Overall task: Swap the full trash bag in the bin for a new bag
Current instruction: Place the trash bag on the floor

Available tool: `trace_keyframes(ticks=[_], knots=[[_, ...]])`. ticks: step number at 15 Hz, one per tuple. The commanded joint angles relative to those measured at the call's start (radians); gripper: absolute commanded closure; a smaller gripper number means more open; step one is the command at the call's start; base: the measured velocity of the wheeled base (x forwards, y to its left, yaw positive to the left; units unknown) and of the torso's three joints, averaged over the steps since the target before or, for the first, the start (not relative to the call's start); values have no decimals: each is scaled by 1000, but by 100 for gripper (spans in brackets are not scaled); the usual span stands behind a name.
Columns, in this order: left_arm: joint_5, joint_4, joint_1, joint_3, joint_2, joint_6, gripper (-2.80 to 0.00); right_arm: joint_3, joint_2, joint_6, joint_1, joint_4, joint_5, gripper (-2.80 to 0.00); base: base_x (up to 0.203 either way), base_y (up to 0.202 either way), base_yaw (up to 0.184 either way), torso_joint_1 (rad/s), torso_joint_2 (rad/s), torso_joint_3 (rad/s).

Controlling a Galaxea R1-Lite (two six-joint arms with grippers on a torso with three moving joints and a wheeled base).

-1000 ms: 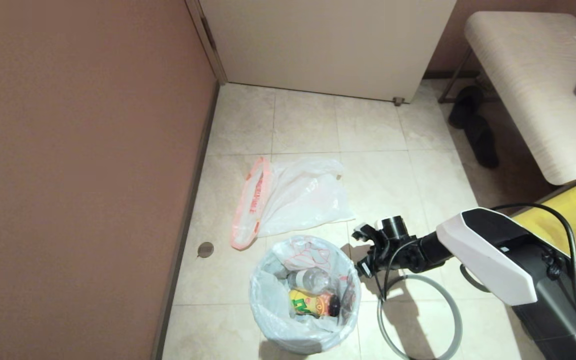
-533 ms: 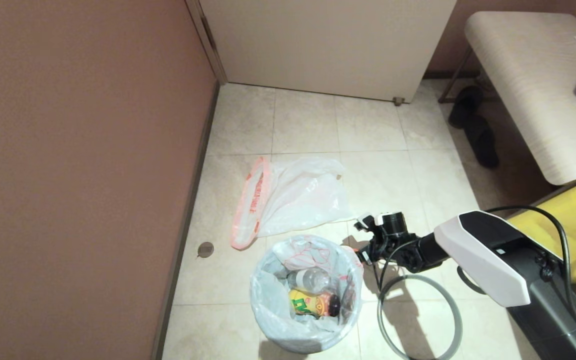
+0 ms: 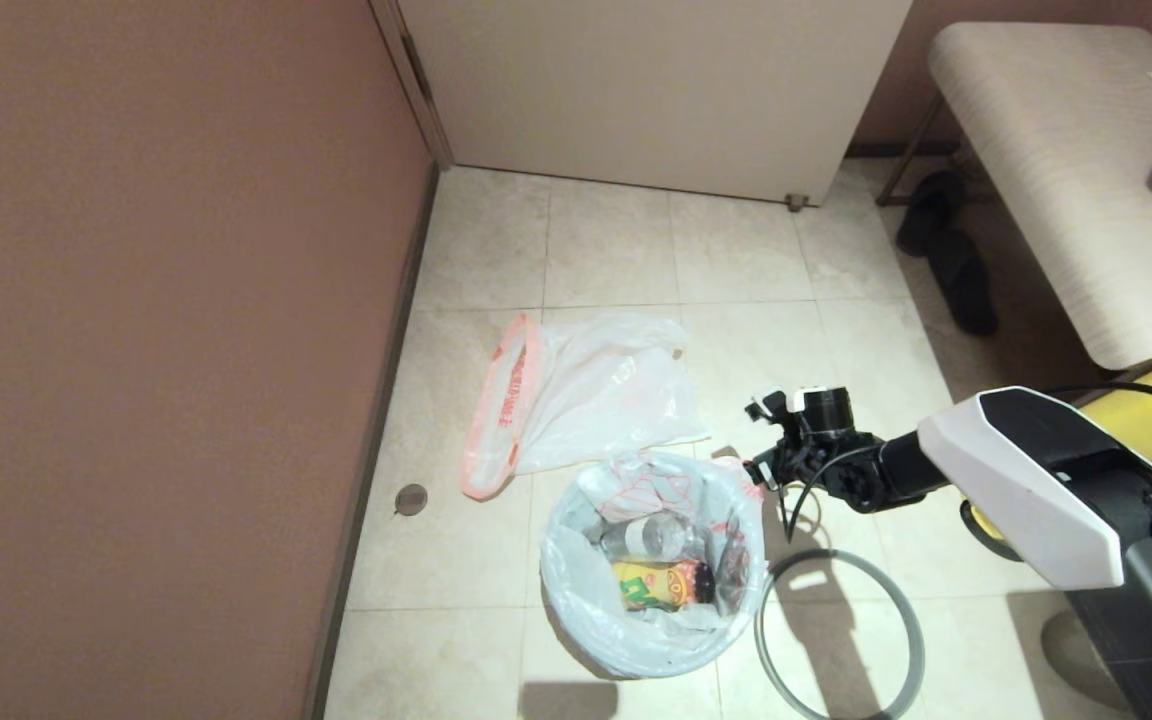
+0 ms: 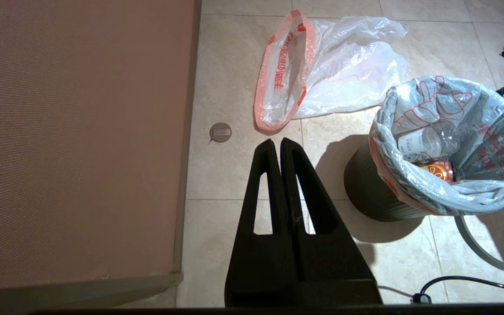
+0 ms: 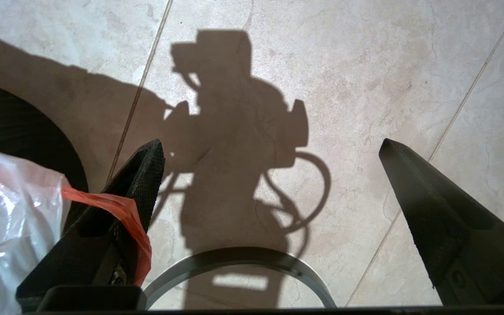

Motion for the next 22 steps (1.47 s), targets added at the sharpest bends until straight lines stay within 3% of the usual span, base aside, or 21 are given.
trace_keyframes(ticks=[1, 2, 3, 8, 15, 18, 22], knots=[[1, 0, 0, 0, 1, -1, 0, 38, -28, -10, -6, -3, 2, -280, 0, 0, 0, 0, 0, 0], [1, 0, 0, 0, 1, -1, 0, 50, -28, -16, -3, -4, 4, -280, 0, 0, 0, 0, 0, 0], [1, 0, 0, 0, 1, -1, 0, 54, -30, -20, 0, -6, 5, 0, 0, 0, 0, 0, 0, 0], [1, 0, 0, 0, 1, -1, 0, 67, -40, -17, 9, -3, -31, 0, 0, 0, 0, 0, 0, 0], [1, 0, 1, 0, 1, -1, 0, 191, -264, 5, 20, -15, -64, 0, 0, 0, 0, 0, 0, 0], [1, 0, 0, 0, 1, -1, 0, 349, -415, 16, 90, -4, -80, 0, 0, 0, 0, 0, 0, 0], [1, 0, 0, 0, 1, -1, 0, 511, -562, 47, 226, -7, -196, 0, 0, 0, 0, 0, 0, 0]])
